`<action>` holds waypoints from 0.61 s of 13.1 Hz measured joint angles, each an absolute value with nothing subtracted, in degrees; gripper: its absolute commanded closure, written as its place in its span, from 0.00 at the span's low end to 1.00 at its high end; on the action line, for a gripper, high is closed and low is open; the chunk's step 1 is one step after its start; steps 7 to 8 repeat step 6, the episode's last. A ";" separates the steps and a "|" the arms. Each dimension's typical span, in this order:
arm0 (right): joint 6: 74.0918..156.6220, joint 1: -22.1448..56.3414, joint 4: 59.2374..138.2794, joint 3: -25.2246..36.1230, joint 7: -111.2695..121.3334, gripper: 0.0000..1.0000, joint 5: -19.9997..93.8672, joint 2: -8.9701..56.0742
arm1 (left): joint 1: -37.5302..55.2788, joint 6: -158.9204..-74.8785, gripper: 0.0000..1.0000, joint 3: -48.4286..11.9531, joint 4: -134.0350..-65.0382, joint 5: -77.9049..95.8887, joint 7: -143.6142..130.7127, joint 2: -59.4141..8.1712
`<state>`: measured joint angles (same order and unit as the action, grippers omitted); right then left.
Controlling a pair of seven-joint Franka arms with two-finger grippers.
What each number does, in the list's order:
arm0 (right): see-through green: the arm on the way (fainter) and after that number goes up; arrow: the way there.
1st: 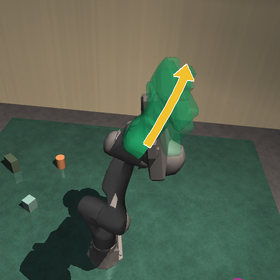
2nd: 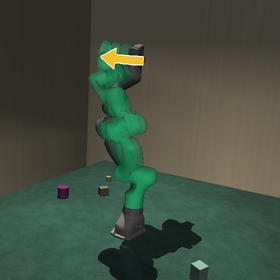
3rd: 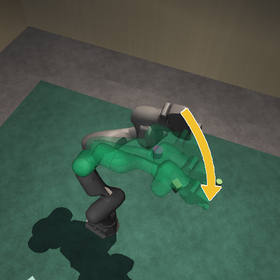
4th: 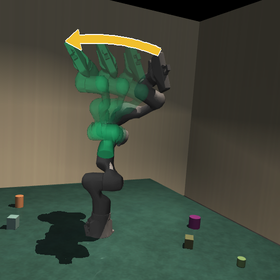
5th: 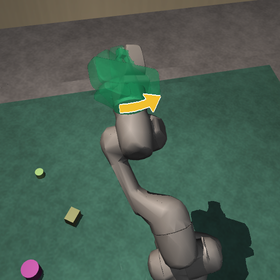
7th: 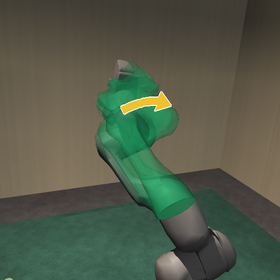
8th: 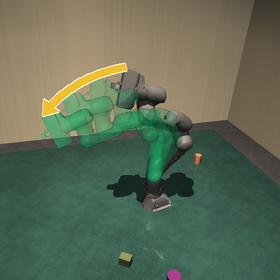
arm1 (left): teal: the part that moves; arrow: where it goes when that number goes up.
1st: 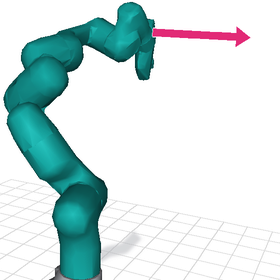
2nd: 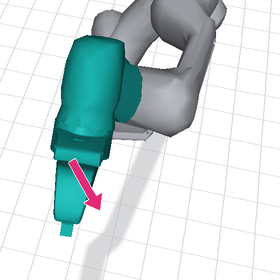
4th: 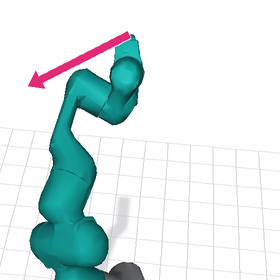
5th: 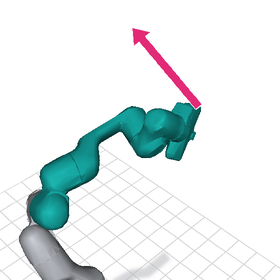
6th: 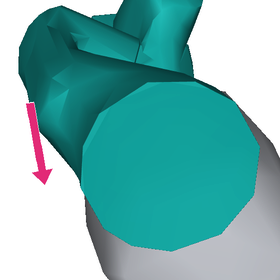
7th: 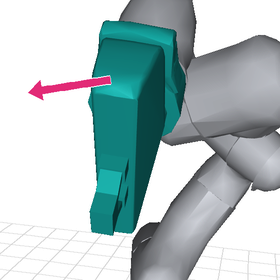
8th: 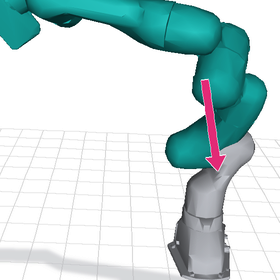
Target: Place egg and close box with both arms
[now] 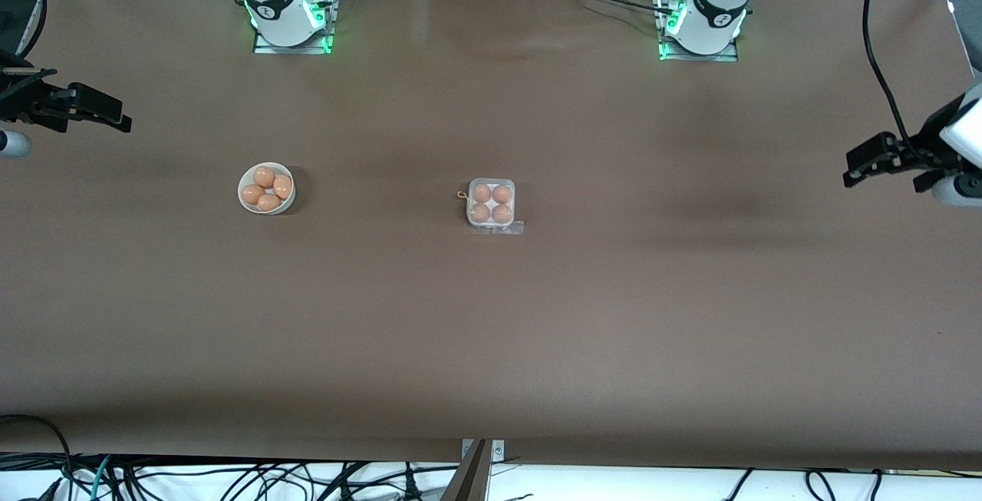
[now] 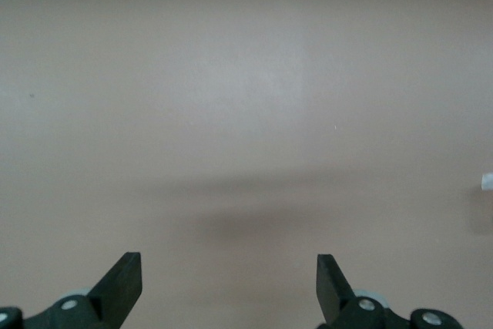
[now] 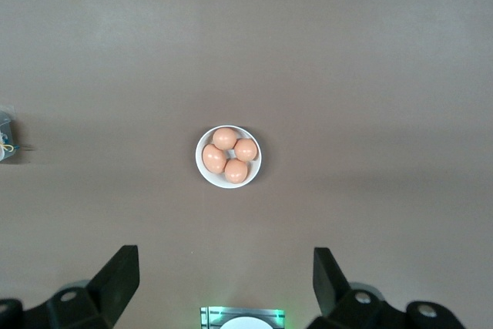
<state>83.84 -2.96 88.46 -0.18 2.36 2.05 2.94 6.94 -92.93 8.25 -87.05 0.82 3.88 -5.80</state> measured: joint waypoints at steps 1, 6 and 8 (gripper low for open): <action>83.82 -2.96 88.46 -0.18 2.36 0.00 2.05 2.88 | 6.94 -92.92 0.00 8.03 -89.29 0.82 3.88 -4.42; 83.74 -2.96 88.46 -0.16 2.35 0.00 2.05 2.69 | 6.95 -91.35 0.00 7.19 -93.84 0.82 3.95 -0.45; 83.74 -2.96 88.46 -0.16 2.35 0.00 2.05 2.69 | 6.95 -91.35 0.00 7.19 -93.84 0.82 3.95 -0.45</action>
